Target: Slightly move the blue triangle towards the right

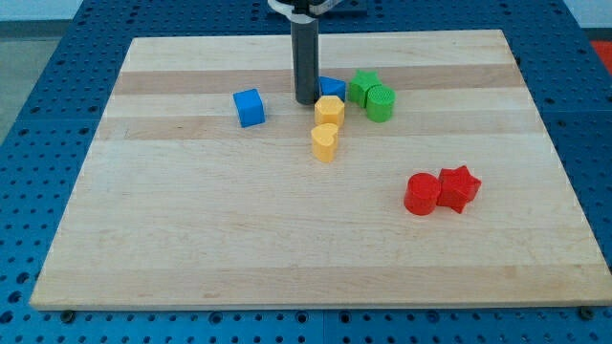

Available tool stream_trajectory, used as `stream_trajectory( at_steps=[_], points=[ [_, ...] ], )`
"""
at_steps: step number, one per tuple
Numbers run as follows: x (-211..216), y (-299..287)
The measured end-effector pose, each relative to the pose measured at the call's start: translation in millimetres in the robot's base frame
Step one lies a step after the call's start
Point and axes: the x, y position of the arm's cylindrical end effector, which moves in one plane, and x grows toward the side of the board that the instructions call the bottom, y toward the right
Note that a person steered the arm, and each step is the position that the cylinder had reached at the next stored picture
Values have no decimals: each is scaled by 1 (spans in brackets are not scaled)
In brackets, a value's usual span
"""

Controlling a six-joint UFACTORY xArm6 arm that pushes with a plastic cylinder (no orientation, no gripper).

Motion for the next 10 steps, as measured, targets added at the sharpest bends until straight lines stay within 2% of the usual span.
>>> stream_trajectory(
  at_steps=[8,10],
  points=[
    [0,7],
    [0,-18]
  ],
)
